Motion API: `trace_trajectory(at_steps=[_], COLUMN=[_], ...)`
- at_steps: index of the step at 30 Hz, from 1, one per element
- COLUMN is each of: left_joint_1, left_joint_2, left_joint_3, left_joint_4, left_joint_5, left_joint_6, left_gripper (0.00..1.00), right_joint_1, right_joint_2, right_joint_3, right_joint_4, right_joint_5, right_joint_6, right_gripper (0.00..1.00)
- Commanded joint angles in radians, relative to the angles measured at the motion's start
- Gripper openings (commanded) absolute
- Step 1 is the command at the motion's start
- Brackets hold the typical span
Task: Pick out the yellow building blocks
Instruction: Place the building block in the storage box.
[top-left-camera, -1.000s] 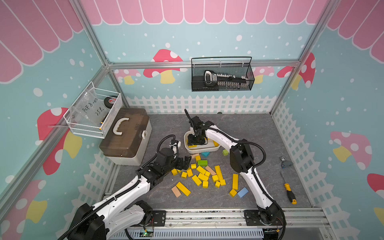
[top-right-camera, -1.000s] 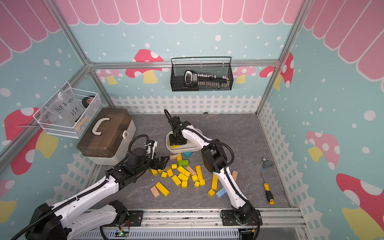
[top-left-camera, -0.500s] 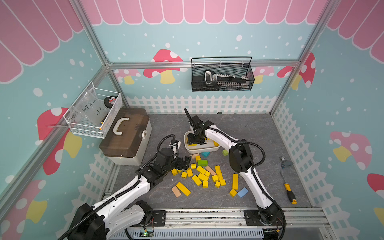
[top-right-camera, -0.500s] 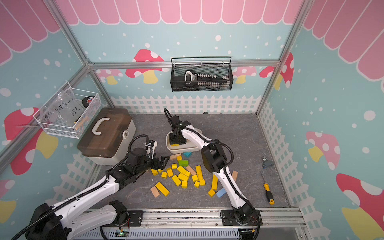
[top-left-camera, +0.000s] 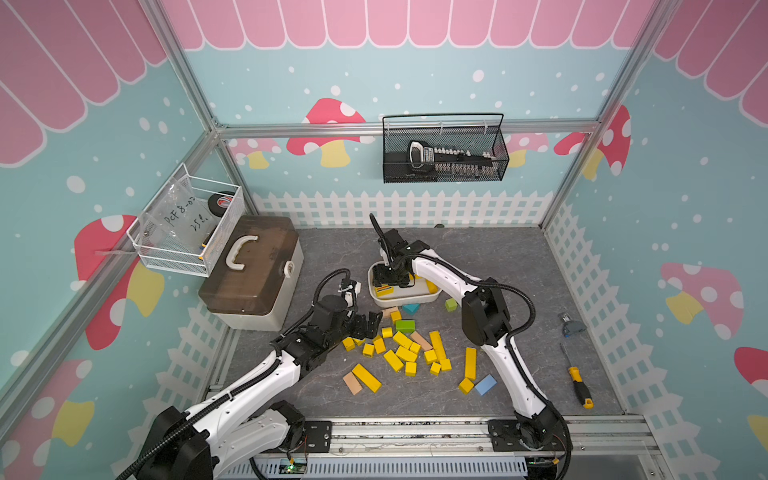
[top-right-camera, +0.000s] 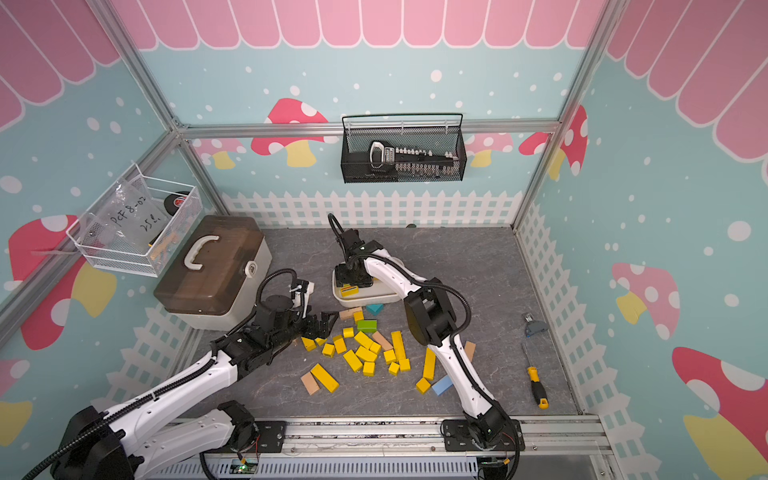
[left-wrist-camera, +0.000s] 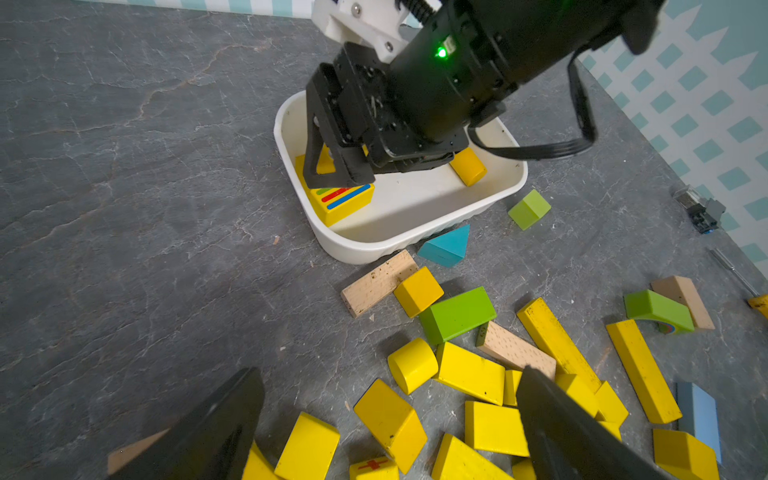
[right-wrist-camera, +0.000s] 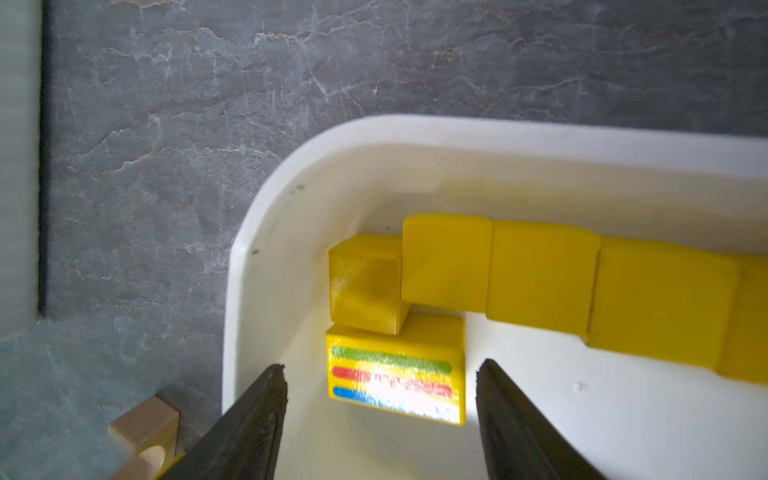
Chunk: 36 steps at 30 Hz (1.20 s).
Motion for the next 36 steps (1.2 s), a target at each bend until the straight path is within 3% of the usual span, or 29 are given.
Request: trace_trajectory(at_steps=[1, 13, 18, 23, 29, 36], left_joint_1=[0.005, 0.017, 0.023, 0.067, 0.191, 0.226], left_joint_2=[0.005, 0.008, 0.033, 0.147, 0.295, 0.261], left_joint_3=[0.026, 0.026, 0.042, 0.112, 0.181, 0.163], left_joint_4=[-0.006, -0.008, -0.030, -0.122, -0.220, -0.311], left_joint_5=[0.010, 0.013, -0.037, -0.117, -0.089, -0.132], left_joint_6=[-0.012, -0.020, -0.049, -0.129, -0.215, -0.293], left_gripper=[1.00, 1.00, 1.00, 1.00, 1.00, 0.97], right_joint_1=[0.008, 0.008, 0.007, 0.008, 0.007, 0.008], right_joint_2=[-0.147, -0.772, -1.062, -1.271, -1.348, -1.336], right_joint_3=[-0.087, -0.875, -1.230, -1.512, -1.609, -1.612], right_joint_4=[0.036, 0.244, 0.327, 0.408, 0.451, 0.459], right_joint_5=[0.012, 0.205, 0.319, 0.373, 0.395, 0.397], right_joint_6=[-0.024, -0.073, -0.018, 0.061, 0.118, 0.122], right_gripper=[0.71, 0.70, 0.70, 0.69, 0.68, 0.68])
